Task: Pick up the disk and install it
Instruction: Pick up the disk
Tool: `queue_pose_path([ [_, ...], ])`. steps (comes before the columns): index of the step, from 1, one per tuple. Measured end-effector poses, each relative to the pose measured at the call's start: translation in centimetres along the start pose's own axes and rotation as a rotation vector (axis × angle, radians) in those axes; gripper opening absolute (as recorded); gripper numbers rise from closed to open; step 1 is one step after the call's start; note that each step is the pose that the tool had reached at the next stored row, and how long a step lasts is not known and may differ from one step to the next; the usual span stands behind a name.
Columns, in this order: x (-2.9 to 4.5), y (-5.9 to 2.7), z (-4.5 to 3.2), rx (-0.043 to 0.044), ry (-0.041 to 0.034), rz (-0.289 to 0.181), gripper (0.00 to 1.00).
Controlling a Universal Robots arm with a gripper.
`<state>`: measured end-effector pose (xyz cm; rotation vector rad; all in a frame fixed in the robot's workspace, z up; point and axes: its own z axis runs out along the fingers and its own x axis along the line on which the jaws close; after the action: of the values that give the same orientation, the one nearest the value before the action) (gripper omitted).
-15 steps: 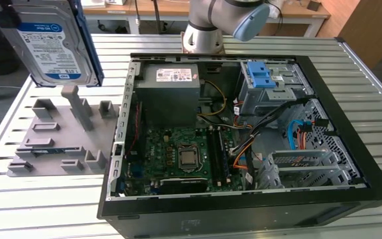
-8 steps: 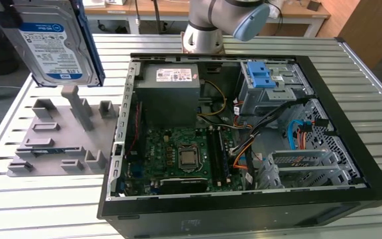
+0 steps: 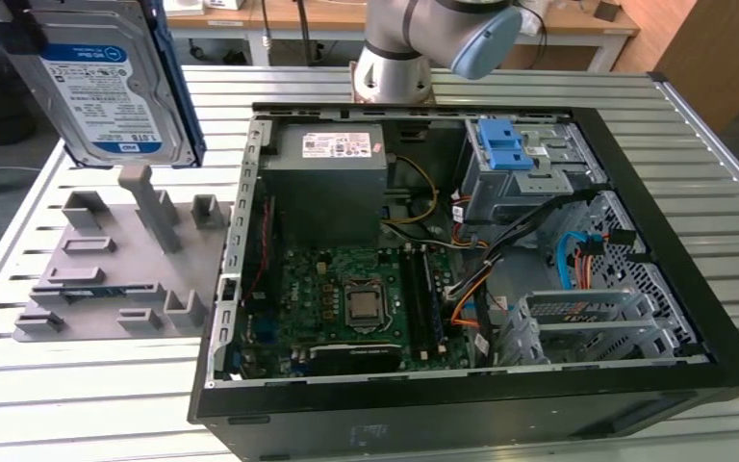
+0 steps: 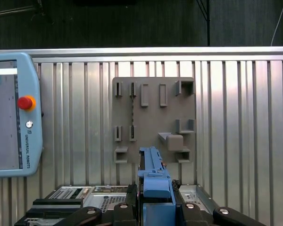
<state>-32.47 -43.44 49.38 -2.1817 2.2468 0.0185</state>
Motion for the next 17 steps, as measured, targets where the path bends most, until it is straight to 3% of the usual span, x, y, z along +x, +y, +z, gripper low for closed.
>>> queue_pose_path([
  [10,-0.02,-0.64,0.0,0.0,0.0,0.0,0.37],
  [17,-0.05,-1.67,0.01,0.0,0.0,0.0,0.37],
])
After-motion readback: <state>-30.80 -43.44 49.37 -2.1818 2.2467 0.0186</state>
